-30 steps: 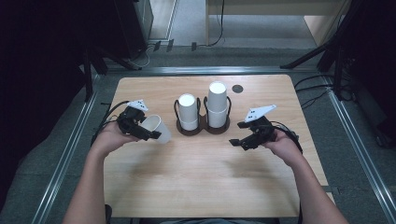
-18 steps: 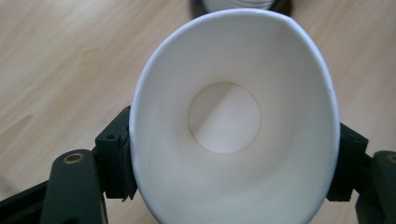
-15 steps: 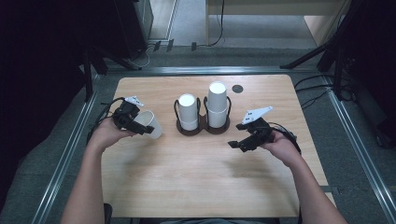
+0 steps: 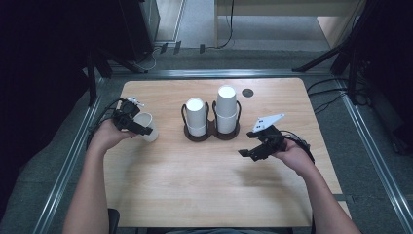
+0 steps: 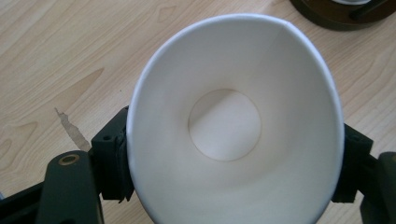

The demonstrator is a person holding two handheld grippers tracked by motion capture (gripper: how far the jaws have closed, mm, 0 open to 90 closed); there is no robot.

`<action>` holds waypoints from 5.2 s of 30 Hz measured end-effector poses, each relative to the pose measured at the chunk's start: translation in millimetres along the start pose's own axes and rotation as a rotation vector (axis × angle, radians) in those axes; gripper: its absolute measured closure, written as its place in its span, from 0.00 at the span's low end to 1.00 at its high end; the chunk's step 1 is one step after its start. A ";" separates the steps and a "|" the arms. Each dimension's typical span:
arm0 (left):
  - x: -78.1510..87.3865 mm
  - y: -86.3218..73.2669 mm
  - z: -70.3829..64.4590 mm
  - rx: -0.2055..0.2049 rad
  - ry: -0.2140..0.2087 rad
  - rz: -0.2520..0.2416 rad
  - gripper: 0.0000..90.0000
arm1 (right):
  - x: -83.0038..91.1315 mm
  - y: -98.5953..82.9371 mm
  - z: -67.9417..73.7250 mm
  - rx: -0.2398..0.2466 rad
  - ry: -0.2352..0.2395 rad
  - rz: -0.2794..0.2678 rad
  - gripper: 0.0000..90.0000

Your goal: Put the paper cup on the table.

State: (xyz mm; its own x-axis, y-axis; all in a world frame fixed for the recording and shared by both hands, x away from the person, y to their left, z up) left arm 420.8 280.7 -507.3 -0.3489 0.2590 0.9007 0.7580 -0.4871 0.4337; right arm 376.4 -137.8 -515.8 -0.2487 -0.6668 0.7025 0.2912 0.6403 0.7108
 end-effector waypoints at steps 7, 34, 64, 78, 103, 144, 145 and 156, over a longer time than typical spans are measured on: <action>-6.5 1.5 1.3 0.006 0.009 0.018 0.23 | 2.3 -2.3 0.5 -0.006 -0.010 0.002 0.23; -12.4 3.2 -3.2 0.013 -0.019 0.018 0.13 | 5.4 -4.6 0.4 -0.005 -0.018 0.002 0.23; 30.5 15.2 -6.1 0.083 -0.083 -0.140 0.07 | 5.2 -5.9 0.7 -0.001 -0.021 0.013 0.23; 44.7 30.6 -31.9 0.067 -0.153 -0.228 0.08 | 6.8 -6.8 0.2 0.001 -0.026 0.012 0.23; 26.7 31.9 -95.4 -0.076 -0.242 -0.242 0.08 | 5.8 -4.7 -1.0 0.007 -0.017 0.011 0.23; -13.1 38.5 -187.1 -0.274 -0.233 -0.241 0.08 | -4.8 1.1 11.1 0.033 -0.013 0.021 0.23; -14.1 39.6 -189.1 -0.276 -0.236 -0.243 0.08 | -5.2 0.7 11.5 0.028 -0.011 0.023 0.23; -22.0 51.7 -201.3 -0.268 -0.238 -0.265 0.08 | -9.1 0.7 17.6 0.039 -0.012 0.034 0.23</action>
State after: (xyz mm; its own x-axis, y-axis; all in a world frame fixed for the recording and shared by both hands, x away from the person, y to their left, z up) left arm 356.8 81.9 -499.4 -0.3514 0.5739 0.7397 0.4790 -0.5686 0.6688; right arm 362.6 -124.6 -521.1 -0.2505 -0.6402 0.7262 0.2631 0.6768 0.6875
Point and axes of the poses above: each handheld gripper's, and its own axes: x roughly backward along the jaws, y roughly out of its top, z roughly to its left, the point moved 5 cm from there along -x, roughly forward along the jaws, and after that the axes turned 3 degrees about x, right-handed, at the moved point
